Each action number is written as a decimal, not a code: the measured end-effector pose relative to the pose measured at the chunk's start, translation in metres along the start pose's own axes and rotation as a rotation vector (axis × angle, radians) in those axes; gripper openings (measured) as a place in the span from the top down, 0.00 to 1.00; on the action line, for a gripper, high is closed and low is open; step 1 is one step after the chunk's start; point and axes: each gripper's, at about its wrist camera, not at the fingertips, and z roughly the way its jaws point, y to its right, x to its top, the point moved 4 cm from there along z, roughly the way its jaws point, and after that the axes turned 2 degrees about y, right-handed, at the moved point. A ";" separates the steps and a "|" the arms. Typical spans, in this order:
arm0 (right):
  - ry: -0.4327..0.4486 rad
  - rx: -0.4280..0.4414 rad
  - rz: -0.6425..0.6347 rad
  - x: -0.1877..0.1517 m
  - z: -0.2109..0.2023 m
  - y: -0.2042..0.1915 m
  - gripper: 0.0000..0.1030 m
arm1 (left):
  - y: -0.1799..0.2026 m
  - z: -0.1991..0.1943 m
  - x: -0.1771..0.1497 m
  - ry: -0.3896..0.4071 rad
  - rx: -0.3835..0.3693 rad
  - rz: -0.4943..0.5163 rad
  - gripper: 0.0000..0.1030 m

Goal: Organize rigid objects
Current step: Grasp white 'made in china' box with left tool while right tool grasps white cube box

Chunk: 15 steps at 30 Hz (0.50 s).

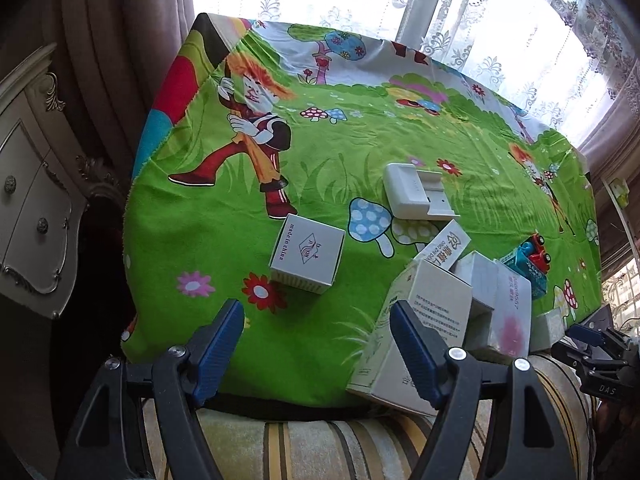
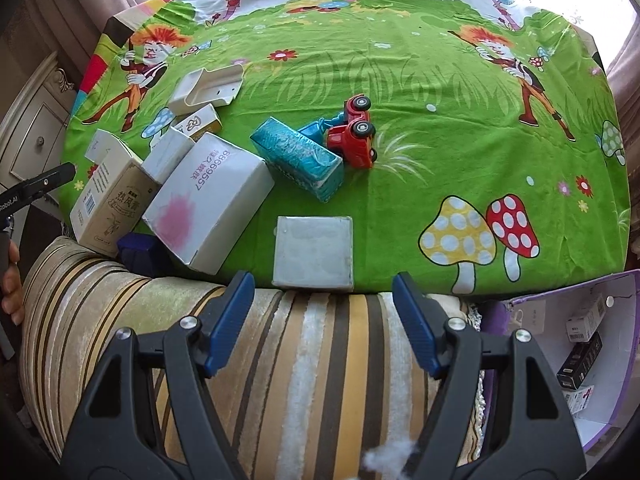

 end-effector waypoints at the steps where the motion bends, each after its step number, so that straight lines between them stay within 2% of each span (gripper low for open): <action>1: -0.005 0.002 -0.001 0.001 0.002 0.000 0.28 | -0.001 0.004 0.003 -0.005 0.002 0.005 0.26; 7: -0.041 -0.006 -0.016 0.006 0.019 -0.003 0.28 | -0.005 0.032 0.018 -0.045 0.040 0.038 0.26; 9: -0.047 -0.011 -0.014 0.008 0.024 -0.002 0.28 | -0.003 0.039 0.020 -0.053 0.032 0.047 0.28; 10: -0.050 -0.013 -0.012 0.009 0.026 -0.001 0.28 | -0.002 0.042 0.020 -0.057 0.031 0.055 0.30; 12: -0.057 -0.015 -0.008 0.009 0.030 0.000 0.28 | -0.001 0.048 0.020 -0.068 0.028 0.058 0.50; 13: -0.063 -0.016 -0.008 0.009 0.032 0.001 0.34 | -0.002 0.050 0.020 -0.075 0.023 0.056 0.55; 14: -0.071 -0.014 -0.008 0.009 0.035 0.001 0.43 | -0.001 0.051 0.019 -0.075 0.020 0.053 0.56; 15: -0.078 -0.009 -0.007 0.009 0.037 0.001 0.47 | -0.002 0.050 0.019 -0.069 0.018 0.049 0.56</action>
